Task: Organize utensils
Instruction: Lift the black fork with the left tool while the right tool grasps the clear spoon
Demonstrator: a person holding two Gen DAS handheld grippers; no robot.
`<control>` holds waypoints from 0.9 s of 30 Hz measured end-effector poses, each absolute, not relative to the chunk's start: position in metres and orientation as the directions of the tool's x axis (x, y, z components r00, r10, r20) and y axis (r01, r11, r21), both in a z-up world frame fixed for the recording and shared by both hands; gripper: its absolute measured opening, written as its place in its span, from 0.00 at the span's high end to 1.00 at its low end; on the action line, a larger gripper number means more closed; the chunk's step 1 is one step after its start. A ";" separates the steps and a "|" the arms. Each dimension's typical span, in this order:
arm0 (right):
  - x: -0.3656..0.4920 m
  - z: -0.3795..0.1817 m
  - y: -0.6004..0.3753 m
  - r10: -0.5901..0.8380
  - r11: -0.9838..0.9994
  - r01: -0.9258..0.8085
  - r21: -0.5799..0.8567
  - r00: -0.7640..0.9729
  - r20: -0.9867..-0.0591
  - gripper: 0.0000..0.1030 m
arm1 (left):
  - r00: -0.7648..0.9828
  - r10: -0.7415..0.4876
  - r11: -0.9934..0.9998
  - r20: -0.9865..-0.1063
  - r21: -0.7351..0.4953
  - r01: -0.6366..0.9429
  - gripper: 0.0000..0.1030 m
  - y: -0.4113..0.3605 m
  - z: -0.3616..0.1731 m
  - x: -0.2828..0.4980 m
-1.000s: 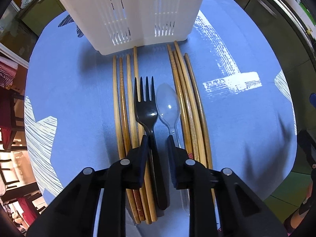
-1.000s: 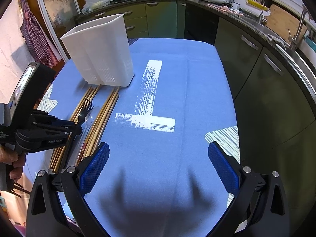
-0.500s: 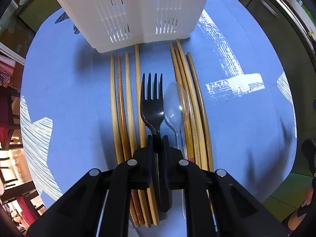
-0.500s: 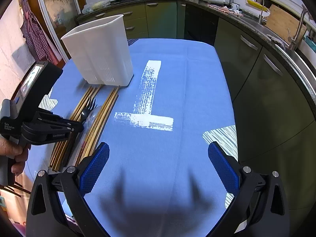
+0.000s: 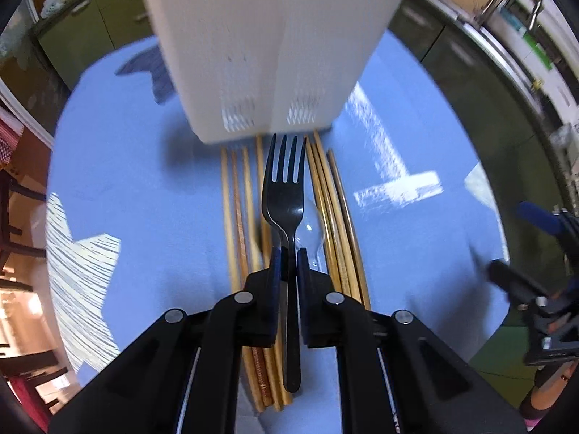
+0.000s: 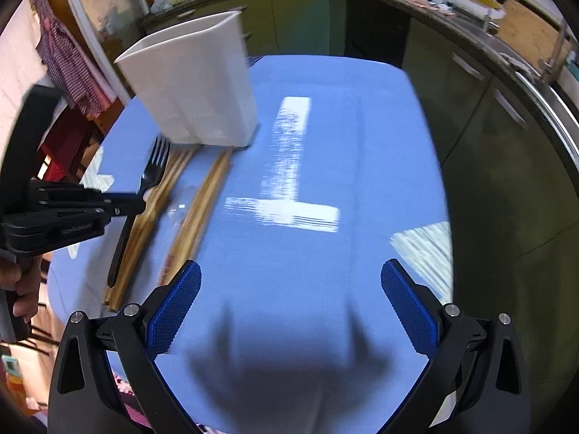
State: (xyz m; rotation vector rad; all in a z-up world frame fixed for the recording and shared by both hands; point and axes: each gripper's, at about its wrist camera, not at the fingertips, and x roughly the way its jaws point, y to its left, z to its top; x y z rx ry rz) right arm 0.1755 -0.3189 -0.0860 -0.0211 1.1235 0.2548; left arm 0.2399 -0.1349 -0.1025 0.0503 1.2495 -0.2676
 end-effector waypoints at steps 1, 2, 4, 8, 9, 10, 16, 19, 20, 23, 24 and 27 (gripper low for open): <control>0.177 -0.086 -0.310 0.199 0.967 -0.226 0.116 0.391 -0.899 0.09 | 0.305 -0.181 0.967 -0.935 -0.112 0.230 0.92 -0.129 -0.098 0.241; 0.180 -0.086 -0.300 0.208 0.963 -0.240 0.122 0.375 -0.904 0.13 | 0.319 -0.185 0.966 -0.929 -0.112 0.234 0.92 -0.124 -0.095 0.240; 0.187 -0.087 -0.278 0.218 0.956 -0.264 0.130 0.339 -0.915 0.25 | 0.336 -0.193 0.965 -0.922 -0.116 0.236 0.92 -0.118 -0.095 0.230; 0.203 -0.102 -0.238 0.232 0.943 -0.292 0.157 0.243 -0.942 0.47 | 0.365 -0.203 0.964 -0.909 -0.120 0.237 0.92 -0.090 -0.083 0.204; 0.208 -0.108 -0.228 0.230 0.942 -0.294 0.162 0.215 -0.949 0.49 | 0.376 -0.203 0.965 -0.904 -0.120 0.233 0.92 -0.082 -0.079 0.199; 0.211 -0.112 -0.222 0.227 0.943 -0.290 0.164 0.199 -0.953 0.56 | 0.384 -0.205 0.965 -0.900 -0.121 0.231 0.92 -0.068 -0.075 0.193; 0.223 -0.132 -0.198 0.235 0.948 -0.247 0.200 0.120 -0.965 0.77 | 0.421 -0.206 0.970 -0.883 -0.129 0.205 0.92 -0.022 -0.065 0.188; 0.227 -0.143 -0.191 0.210 0.957 -0.222 0.186 0.091 -0.974 0.79 | 0.429 -0.204 0.972 -0.880 -0.129 0.198 0.92 -0.009 -0.065 0.187; 0.227 -0.146 -0.190 0.207 0.959 -0.215 0.186 0.082 -0.975 0.81 | 0.429 -0.206 0.971 -0.879 -0.130 0.198 0.92 -0.006 -0.065 0.187; 0.232 -0.153 -0.188 0.190 0.967 -0.187 0.176 0.060 -0.980 0.84 | 0.426 -0.215 0.969 -0.879 -0.137 0.206 0.92 -0.003 -0.067 0.186; 0.232 -0.155 -0.187 0.180 0.970 -0.178 0.168 0.053 -0.982 0.84 | 0.426 -0.217 0.968 -0.878 -0.138 0.208 0.92 -0.002 -0.068 0.186; 0.235 -0.160 -0.187 0.160 0.977 -0.151 0.153 0.036 -0.986 0.84 | 0.426 -0.224 0.967 -0.877 -0.144 0.212 0.92 -0.001 -0.070 0.186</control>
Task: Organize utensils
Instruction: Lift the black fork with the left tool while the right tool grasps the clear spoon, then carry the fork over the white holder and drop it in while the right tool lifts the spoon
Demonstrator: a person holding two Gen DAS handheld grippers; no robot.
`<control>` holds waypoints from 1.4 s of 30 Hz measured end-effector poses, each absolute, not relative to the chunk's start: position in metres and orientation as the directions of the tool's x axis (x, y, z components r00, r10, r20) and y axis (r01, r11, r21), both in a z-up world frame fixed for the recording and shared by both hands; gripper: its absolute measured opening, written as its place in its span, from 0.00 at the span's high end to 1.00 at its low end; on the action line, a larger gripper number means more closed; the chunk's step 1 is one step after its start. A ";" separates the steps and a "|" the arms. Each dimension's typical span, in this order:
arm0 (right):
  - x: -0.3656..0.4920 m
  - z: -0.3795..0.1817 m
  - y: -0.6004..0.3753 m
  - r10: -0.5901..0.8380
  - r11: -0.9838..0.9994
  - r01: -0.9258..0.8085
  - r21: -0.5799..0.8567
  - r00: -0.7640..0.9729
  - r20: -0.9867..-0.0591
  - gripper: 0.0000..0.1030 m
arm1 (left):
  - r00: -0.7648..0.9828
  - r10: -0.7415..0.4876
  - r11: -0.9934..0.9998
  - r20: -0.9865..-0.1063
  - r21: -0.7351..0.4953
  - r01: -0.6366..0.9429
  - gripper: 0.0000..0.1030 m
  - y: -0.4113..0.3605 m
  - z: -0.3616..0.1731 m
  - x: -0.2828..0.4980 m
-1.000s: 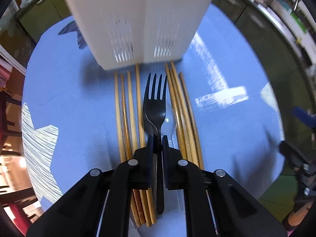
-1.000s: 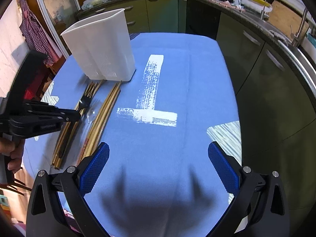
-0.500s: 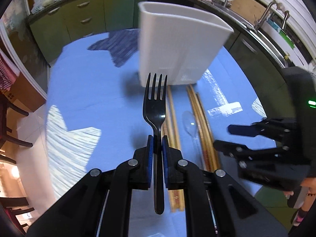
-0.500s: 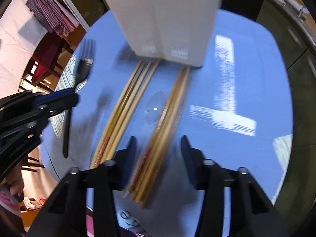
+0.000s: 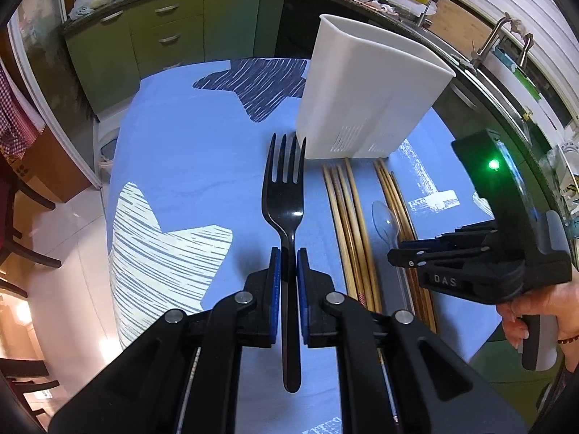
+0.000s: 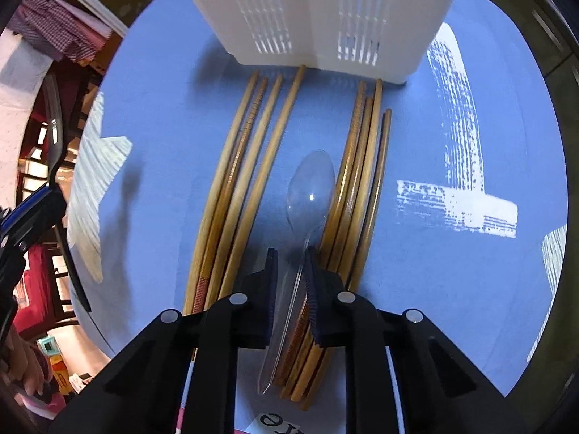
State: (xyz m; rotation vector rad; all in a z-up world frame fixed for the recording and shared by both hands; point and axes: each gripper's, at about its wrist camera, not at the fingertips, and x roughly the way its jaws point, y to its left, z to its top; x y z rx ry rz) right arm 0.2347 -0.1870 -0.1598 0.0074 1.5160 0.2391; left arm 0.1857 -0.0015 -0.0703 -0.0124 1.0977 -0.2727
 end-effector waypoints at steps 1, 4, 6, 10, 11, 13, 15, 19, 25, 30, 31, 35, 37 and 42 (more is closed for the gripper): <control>0.238 -0.161 -0.189 0.157 0.978 -0.145 0.151 0.034 -0.987 0.85 | 0.426 -0.226 0.966 -0.876 -0.145 0.214 0.92 -0.001 -0.071 0.186; 0.239 -0.163 -0.187 0.143 0.982 -0.129 0.138 0.025 -0.989 0.85 | 0.431 -0.229 0.965 -0.873 -0.144 0.221 0.92 -0.002 -0.071 0.185; 0.240 -0.163 -0.182 0.116 0.985 -0.135 0.110 0.031 -0.993 0.85 | 0.440 -0.226 0.964 -0.869 -0.136 0.228 0.92 -0.003 -0.071 0.185; 0.238 -0.160 -0.170 0.048 0.985 -0.167 0.035 0.072 -0.996 0.89 | 0.443 -0.226 0.964 -0.868 -0.135 0.227 0.92 -0.004 -0.070 0.186; 0.237 -0.159 -0.169 0.046 0.984 -0.173 0.031 0.083 -0.996 0.90 | 0.446 -0.225 0.965 -0.866 -0.133 0.227 0.92 -0.004 -0.070 0.186; 0.236 -0.159 -0.166 0.068 0.982 -0.181 0.050 0.094 -0.993 0.91 | 0.451 -0.224 0.965 -0.864 -0.132 0.226 0.92 -0.004 -0.067 0.186; 0.232 -0.154 -0.167 0.126 0.977 -0.187 0.105 0.103 -0.987 0.91 | 0.456 -0.224 0.965 -0.861 -0.131 0.226 0.92 -0.003 -0.065 0.185; 0.220 -0.129 -0.181 0.229 0.961 -0.199 0.193 0.177 -0.957 0.91 | 0.476 -0.221 0.966 -0.851 -0.125 0.226 0.92 -0.002 -0.055 0.182; 0.192 -0.075 -0.218 0.387 0.918 -0.233 0.320 0.360 -0.849 0.91 | 0.532 -0.261 0.959 -0.806 -0.155 0.235 0.91 -0.005 -0.022 0.188; 0.168 -0.029 -0.258 0.456 0.890 -0.251 0.381 0.525 -0.719 0.91 | 0.615 -0.321 0.945 -0.720 -0.199 0.260 0.91 -0.018 0.022 0.207; 0.167 -0.025 -0.259 0.458 0.888 -0.255 0.382 0.550 -0.698 0.91 | 0.635 -0.332 0.941 -0.697 -0.205 0.268 0.91 -0.022 0.031 0.213; 0.157 0.000 -0.282 0.465 0.883 -0.277 0.379 0.629 -0.623 0.91 | 0.727 -0.355 0.935 -0.588 -0.203 0.292 0.91 -0.041 0.062 0.235; 0.155 0.004 -0.289 0.469 0.879 -0.281 0.385 0.648 -0.600 0.91 | 0.773 -0.353 0.936 -0.528 -0.191 0.296 0.91 -0.050 0.071 0.249; 0.147 0.006 -0.307 0.452 0.887 -0.274 0.373 0.682 -0.575 0.91 | 0.834 -0.322 0.946 -0.449 -0.170 0.274 0.91 -0.065 0.070 0.281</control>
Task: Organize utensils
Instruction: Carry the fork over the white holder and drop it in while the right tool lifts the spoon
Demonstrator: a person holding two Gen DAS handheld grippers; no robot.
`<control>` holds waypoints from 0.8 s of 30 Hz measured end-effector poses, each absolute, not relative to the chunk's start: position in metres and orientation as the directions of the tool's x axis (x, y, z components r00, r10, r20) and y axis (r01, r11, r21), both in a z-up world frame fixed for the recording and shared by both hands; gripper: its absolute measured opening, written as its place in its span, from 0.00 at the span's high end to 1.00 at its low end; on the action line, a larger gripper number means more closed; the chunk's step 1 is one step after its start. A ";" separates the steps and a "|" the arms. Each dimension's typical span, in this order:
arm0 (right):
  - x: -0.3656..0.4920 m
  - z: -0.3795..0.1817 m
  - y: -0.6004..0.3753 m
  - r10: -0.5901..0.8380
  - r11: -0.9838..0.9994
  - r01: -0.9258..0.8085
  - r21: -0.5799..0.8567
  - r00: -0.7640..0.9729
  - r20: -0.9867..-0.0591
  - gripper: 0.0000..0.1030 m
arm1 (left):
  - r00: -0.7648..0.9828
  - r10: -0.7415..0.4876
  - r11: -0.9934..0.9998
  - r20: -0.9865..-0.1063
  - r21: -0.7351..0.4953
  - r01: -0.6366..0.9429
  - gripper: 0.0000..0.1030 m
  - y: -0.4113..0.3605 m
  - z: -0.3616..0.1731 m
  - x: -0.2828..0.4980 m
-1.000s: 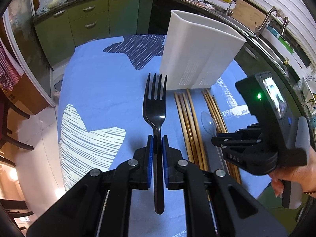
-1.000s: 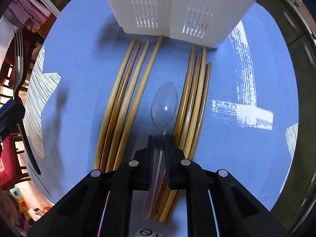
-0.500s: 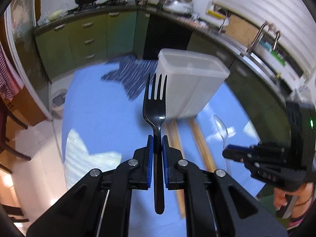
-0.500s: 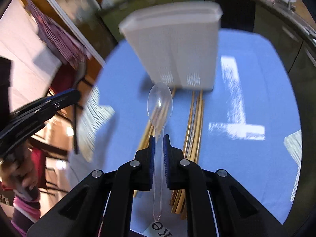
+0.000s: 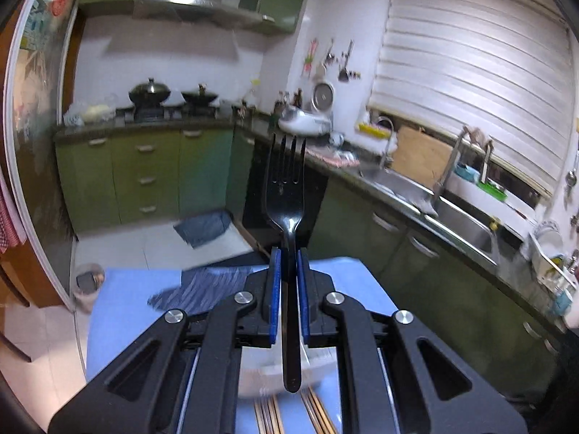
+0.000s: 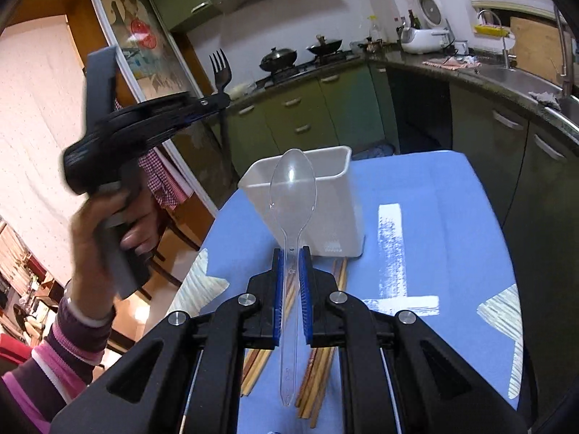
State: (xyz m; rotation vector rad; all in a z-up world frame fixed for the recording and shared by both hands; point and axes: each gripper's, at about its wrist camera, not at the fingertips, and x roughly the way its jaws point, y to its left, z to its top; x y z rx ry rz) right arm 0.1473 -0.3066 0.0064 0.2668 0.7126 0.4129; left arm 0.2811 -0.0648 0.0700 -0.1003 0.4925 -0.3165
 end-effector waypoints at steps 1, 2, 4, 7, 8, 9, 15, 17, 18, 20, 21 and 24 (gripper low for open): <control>0.142 0.008 -0.311 0.452 0.887 -0.274 0.373 0.684 -0.572 0.91 | 0.844 -0.315 0.949 -0.434 -0.163 0.270 0.91 -0.067 0.068 0.285; 0.143 0.008 -0.313 0.454 0.885 -0.274 0.376 0.686 -0.568 0.91 | 0.855 -0.305 0.952 -0.420 -0.153 0.265 0.91 -0.070 0.066 0.288; 0.139 0.011 -0.318 0.453 0.885 -0.274 0.376 0.691 -0.564 0.91 | 0.876 -0.287 0.958 -0.387 -0.129 0.257 0.91 -0.073 0.060 0.294; 0.138 0.014 -0.321 0.439 0.892 -0.272 0.360 0.707 -0.555 0.91 | 0.885 -0.276 0.961 -0.374 -0.090 0.261 0.91 -0.080 0.049 0.300; 0.140 0.013 -0.321 0.436 0.894 -0.272 0.355 0.711 -0.552 0.91 | 0.882 -0.276 0.961 -0.381 -0.079 0.266 0.91 -0.083 0.044 0.302; 0.141 0.015 -0.321 0.432 0.896 -0.271 0.352 0.716 -0.548 0.91 | 0.879 -0.275 0.961 -0.389 -0.073 0.268 0.91 -0.084 0.040 0.303; 0.145 0.030 -0.323 0.414 0.903 -0.264 0.340 0.747 -0.520 0.91 | 0.854 -0.275 0.960 -0.441 -0.073 0.271 0.91 -0.077 0.014 0.303; 0.149 0.035 -0.323 0.409 0.905 -0.264 0.334 0.759 -0.506 0.91 | 0.849 -0.279 0.958 -0.449 -0.071 0.277 0.91 -0.074 0.010 0.300; 0.151 0.039 -0.322 0.402 0.908 -0.262 0.328 0.770 -0.496 0.91 | 0.848 -0.279 0.958 -0.450 -0.069 0.279 0.91 -0.074 0.008 0.298; 0.156 0.046 -0.321 0.380 0.916 -0.253 0.311 0.793 -0.476 0.91 | 0.851 -0.277 0.958 -0.447 -0.058 0.281 0.87 -0.071 0.008 0.294; 0.159 0.051 -0.321 0.359 0.925 -0.243 0.293 0.812 -0.460 0.91 | 0.851 -0.278 0.957 -0.445 -0.053 0.285 0.82 -0.070 0.008 0.291; 0.171 0.061 -0.322 0.323 0.936 -0.217 0.279 0.843 -0.430 0.91 | 0.853 -0.282 0.956 -0.439 -0.052 0.289 0.74 -0.065 0.011 0.287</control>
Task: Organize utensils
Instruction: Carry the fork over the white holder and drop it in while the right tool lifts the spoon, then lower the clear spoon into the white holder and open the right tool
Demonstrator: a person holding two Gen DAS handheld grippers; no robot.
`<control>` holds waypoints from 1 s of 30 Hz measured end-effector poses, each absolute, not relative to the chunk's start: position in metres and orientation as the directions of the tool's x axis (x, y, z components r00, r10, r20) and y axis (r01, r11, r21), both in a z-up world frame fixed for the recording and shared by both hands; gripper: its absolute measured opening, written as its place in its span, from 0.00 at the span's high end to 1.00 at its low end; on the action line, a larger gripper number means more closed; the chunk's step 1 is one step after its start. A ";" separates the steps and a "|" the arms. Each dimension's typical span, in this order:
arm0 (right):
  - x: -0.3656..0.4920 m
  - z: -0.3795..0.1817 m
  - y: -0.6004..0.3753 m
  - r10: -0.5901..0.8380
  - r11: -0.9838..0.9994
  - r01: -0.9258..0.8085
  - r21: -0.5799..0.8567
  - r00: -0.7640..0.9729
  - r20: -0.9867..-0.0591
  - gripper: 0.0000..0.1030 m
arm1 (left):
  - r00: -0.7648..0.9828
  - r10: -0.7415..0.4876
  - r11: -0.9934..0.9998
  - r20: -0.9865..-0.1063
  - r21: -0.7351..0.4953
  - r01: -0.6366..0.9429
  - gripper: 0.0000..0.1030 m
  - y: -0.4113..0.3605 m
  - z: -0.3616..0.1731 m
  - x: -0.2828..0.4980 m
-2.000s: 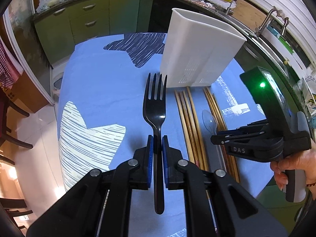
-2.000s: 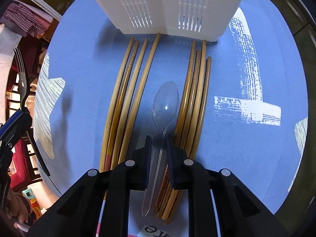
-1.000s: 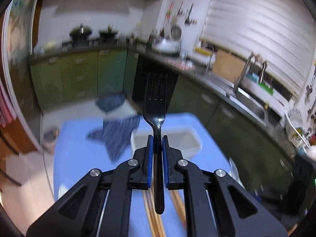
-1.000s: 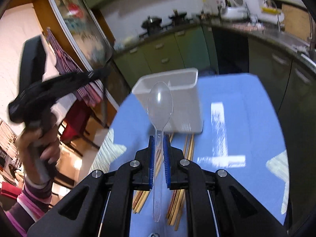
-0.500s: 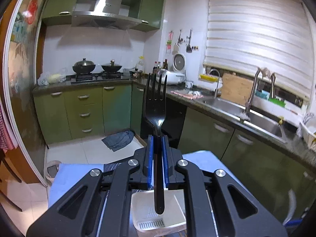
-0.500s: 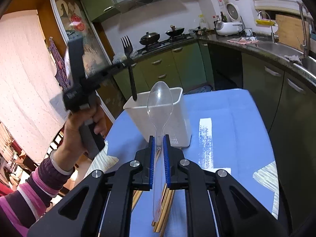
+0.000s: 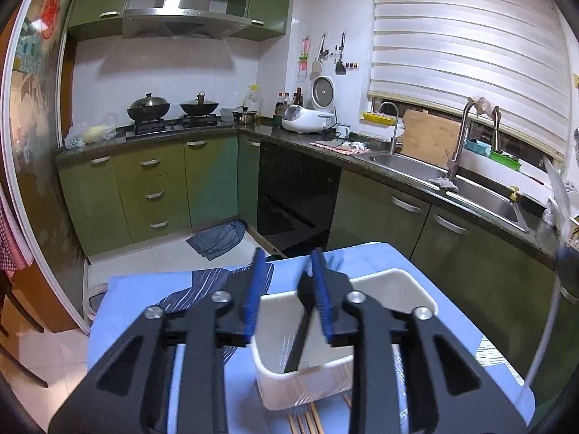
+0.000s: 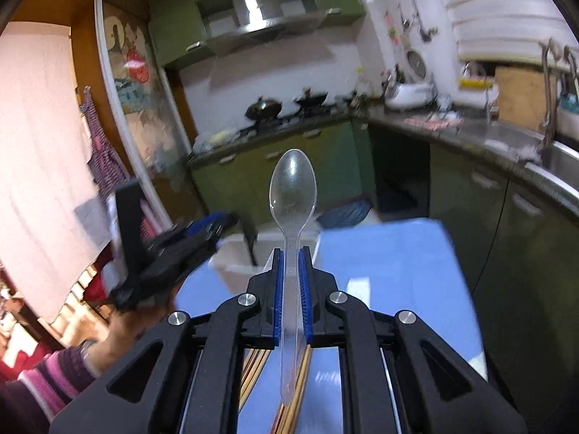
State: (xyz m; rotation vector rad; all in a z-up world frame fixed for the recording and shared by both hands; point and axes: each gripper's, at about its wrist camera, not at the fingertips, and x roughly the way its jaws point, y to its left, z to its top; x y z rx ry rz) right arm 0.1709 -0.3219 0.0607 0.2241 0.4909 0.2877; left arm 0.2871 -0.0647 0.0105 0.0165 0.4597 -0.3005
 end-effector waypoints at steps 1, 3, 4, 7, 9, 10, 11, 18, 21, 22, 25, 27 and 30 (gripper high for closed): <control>0.177 0.065 -0.323 0.322 0.934 -0.215 0.285 0.851 -0.415 0.91 | 0.853 -0.283 0.956 -0.439 -0.053 0.290 0.74 -0.063 0.011 0.286; 0.187 0.074 -0.324 0.308 0.937 -0.206 0.282 0.869 -0.388 0.91 | 0.853 -0.288 0.955 -0.434 -0.066 0.288 0.74 -0.058 0.013 0.284; 0.194 0.079 -0.323 0.303 0.937 -0.204 0.283 0.879 -0.367 0.91 | 0.854 -0.290 0.955 -0.433 -0.072 0.288 0.74 -0.056 0.014 0.282; 0.213 0.093 -0.317 0.297 0.935 -0.209 0.287 0.903 -0.310 0.91 | 0.853 -0.299 0.953 -0.427 -0.096 0.287 0.74 -0.048 0.017 0.276; 0.230 0.099 -0.309 0.294 0.934 -0.215 0.285 0.917 -0.271 0.91 | 0.852 -0.307 0.951 -0.424 -0.111 0.288 0.74 -0.042 0.020 0.269; 0.238 0.102 -0.305 0.290 0.935 -0.215 0.280 0.921 -0.259 0.91 | 0.852 -0.312 0.950 -0.420 -0.118 0.289 0.73 -0.039 0.021 0.265; 0.247 0.104 -0.301 0.280 0.939 -0.212 0.271 0.927 -0.249 0.91 | 0.853 -0.313 0.949 -0.417 -0.122 0.289 0.72 -0.037 0.022 0.262; 0.298 0.080 -0.268 0.241 0.960 -0.186 0.211 0.931 -0.276 0.91 | 0.884 -0.302 0.952 -0.356 -0.071 0.297 0.50 -0.021 0.034 0.218; 0.305 0.061 -0.264 0.228 0.965 -0.171 0.200 0.924 -0.306 0.91 | 0.897 -0.293 0.954 -0.332 -0.046 0.295 0.46 -0.015 0.037 0.201; 0.303 0.054 -0.266 0.228 0.965 -0.171 0.199 0.923 -0.311 0.91 | 0.896 -0.293 0.954 -0.333 -0.039 0.297 0.46 -0.013 0.037 0.197; 0.296 0.039 -0.266 0.228 0.967 -0.175 0.185 0.918 -0.324 0.91 | 0.891 -0.296 0.953 -0.345 -0.038 0.301 0.45 -0.009 0.036 0.192; 0.287 0.026 -0.265 0.226 0.970 -0.179 0.167 0.915 -0.334 0.91 | 0.885 -0.297 0.952 -0.358 -0.046 0.301 0.45 -0.006 0.035 0.192; 0.271 0.010 -0.262 0.219 0.974 -0.180 0.140 0.912 -0.347 0.91 | 0.881 -0.294 0.954 -0.372 -0.049 0.297 0.45 -0.005 0.032 0.191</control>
